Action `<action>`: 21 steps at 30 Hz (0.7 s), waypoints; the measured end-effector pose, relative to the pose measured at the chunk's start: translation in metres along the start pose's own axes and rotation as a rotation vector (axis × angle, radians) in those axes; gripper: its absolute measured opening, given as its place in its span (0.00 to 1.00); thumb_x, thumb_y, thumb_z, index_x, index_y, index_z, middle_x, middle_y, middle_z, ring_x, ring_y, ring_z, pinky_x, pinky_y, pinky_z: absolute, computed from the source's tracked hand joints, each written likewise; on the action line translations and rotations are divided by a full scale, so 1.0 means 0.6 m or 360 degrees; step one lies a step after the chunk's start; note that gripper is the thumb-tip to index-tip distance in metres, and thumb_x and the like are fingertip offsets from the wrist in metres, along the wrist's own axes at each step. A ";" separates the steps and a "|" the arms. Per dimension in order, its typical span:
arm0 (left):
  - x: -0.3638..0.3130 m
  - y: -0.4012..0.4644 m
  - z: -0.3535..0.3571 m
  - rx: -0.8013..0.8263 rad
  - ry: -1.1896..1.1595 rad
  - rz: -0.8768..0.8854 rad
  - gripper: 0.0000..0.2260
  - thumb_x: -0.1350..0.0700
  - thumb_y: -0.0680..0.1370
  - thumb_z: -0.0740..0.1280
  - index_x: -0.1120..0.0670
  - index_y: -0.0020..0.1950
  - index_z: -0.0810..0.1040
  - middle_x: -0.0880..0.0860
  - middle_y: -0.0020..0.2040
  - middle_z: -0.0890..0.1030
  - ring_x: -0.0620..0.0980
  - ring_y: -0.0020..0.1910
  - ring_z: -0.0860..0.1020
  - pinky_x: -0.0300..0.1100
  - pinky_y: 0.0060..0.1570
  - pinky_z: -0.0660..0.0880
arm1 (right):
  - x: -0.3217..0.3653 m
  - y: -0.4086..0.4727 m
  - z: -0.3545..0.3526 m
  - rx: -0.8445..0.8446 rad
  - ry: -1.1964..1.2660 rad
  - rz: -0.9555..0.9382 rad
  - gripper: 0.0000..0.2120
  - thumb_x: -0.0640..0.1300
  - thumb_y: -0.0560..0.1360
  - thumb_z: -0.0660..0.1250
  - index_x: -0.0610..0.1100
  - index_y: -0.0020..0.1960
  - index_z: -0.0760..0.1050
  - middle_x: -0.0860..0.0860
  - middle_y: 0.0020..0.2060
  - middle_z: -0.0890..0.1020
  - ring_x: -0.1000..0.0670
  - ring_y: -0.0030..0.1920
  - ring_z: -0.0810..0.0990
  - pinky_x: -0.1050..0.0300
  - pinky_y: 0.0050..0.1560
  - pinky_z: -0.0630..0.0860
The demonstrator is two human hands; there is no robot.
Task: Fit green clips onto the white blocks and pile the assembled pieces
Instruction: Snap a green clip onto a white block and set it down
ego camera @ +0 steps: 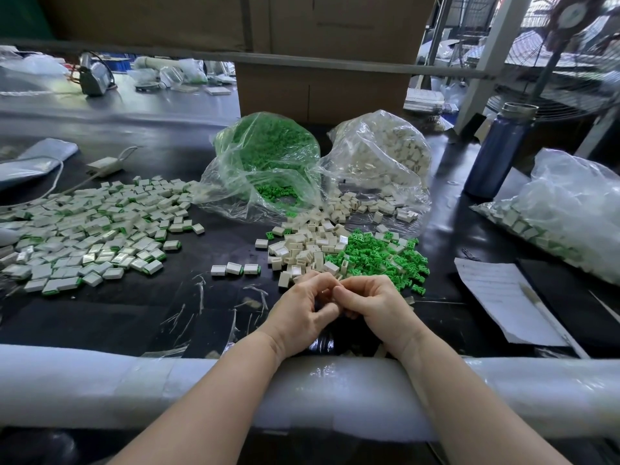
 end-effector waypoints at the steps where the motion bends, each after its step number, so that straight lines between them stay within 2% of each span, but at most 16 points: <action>1: 0.000 0.000 0.000 -0.0005 -0.0003 0.0001 0.08 0.64 0.73 0.65 0.50 0.43 0.74 0.50 0.47 0.73 0.53 0.48 0.74 0.49 0.55 0.73 | 0.000 0.000 0.000 0.0000 0.0005 -0.0002 0.07 0.35 0.74 0.66 0.40 0.41 0.82 0.52 0.27 0.79 0.59 0.27 0.73 0.68 0.30 0.70; 6: -0.003 -0.001 -0.003 -0.0027 -0.0050 0.0007 0.11 0.65 0.73 0.64 0.48 0.41 0.73 0.52 0.47 0.74 0.54 0.47 0.74 0.48 0.54 0.73 | -0.002 0.000 0.000 0.0033 -0.0013 -0.0020 0.06 0.37 0.74 0.66 0.40 0.42 0.81 0.52 0.29 0.79 0.58 0.29 0.74 0.68 0.32 0.71; 10: 0.000 -0.001 -0.001 0.0007 -0.0015 0.0004 0.09 0.64 0.74 0.65 0.50 0.43 0.74 0.53 0.48 0.74 0.54 0.48 0.74 0.48 0.55 0.73 | -0.003 0.001 -0.002 0.0022 -0.0025 -0.0020 0.06 0.36 0.74 0.66 0.38 0.43 0.81 0.53 0.27 0.79 0.59 0.27 0.73 0.68 0.30 0.70; 15: 0.002 0.000 0.001 0.0006 0.0014 0.0016 0.09 0.64 0.73 0.65 0.49 0.43 0.74 0.51 0.47 0.74 0.53 0.47 0.74 0.51 0.54 0.73 | -0.003 0.001 -0.003 -0.0021 -0.0050 -0.0019 0.06 0.34 0.74 0.66 0.36 0.42 0.81 0.45 0.30 0.77 0.58 0.27 0.71 0.67 0.30 0.69; 21: 0.005 0.000 0.002 0.0026 0.0025 0.0003 0.07 0.63 0.73 0.65 0.50 0.44 0.75 0.50 0.48 0.73 0.54 0.48 0.75 0.52 0.54 0.73 | -0.004 0.001 -0.003 -0.0033 -0.0051 -0.0004 0.06 0.34 0.74 0.66 0.36 0.42 0.81 0.44 0.31 0.77 0.57 0.27 0.71 0.65 0.31 0.69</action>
Point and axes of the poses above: each hand's wrist, its own y-axis towards the middle knuckle, its own z-axis out of the palm, x = y × z, the point moved 4 cm from there along y, towards the middle knuckle
